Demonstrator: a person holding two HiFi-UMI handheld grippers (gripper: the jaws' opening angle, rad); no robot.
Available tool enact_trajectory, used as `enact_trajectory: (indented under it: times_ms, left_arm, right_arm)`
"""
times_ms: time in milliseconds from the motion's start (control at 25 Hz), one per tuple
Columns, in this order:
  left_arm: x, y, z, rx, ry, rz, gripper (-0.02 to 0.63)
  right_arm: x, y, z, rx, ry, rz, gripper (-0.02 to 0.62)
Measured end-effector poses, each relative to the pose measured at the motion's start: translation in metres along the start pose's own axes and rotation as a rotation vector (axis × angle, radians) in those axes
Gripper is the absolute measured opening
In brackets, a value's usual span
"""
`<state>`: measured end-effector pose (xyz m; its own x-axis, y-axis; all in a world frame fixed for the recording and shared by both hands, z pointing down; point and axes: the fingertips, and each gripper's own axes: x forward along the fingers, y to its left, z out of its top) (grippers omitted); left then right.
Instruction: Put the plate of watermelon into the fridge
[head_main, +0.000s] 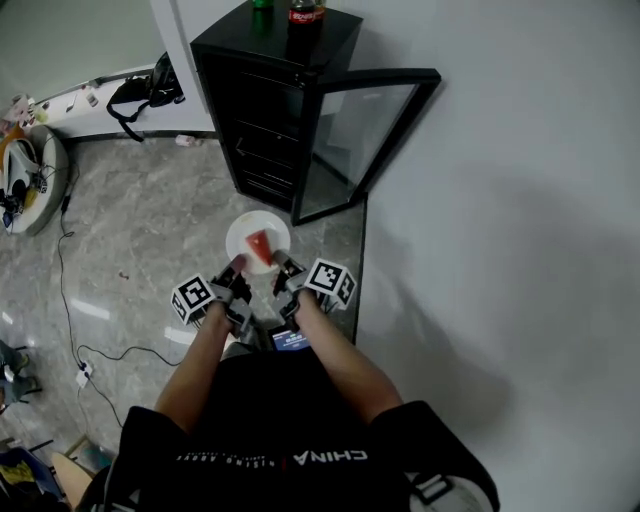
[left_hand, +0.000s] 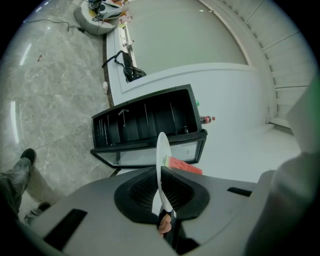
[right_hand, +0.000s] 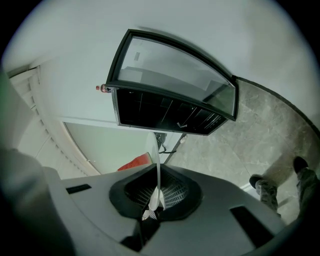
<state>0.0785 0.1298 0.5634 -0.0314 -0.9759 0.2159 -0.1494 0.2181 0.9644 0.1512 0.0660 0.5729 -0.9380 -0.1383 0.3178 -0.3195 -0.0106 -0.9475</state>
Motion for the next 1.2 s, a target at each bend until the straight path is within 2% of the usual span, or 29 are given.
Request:
enact_trajectory:
  times_ms: [280,600,1000,1200]
  left_arm:
    - [0.014,0.000,0.057,-0.009,0.056,-0.019,0.025]
    - [0.017,0.003,0.105,-0.008,0.109,-0.028,0.025]
    - [0.028,0.018,0.122,-0.060,0.151,-0.016,0.025]
    - [0.045,0.027,0.128,-0.080,0.130,0.004,0.025]
  right_arm:
    - [0.050,0.025,0.003,0.007,-0.060,-0.005,0.021]
    - [0.089,0.043,-0.004,0.020,-0.107,-0.017,0.021]
    - [0.111,0.040,-0.001,0.025,-0.124,-0.070,0.021]
    - [0.126,0.032,0.013,0.038,-0.098,-0.081,0.021]
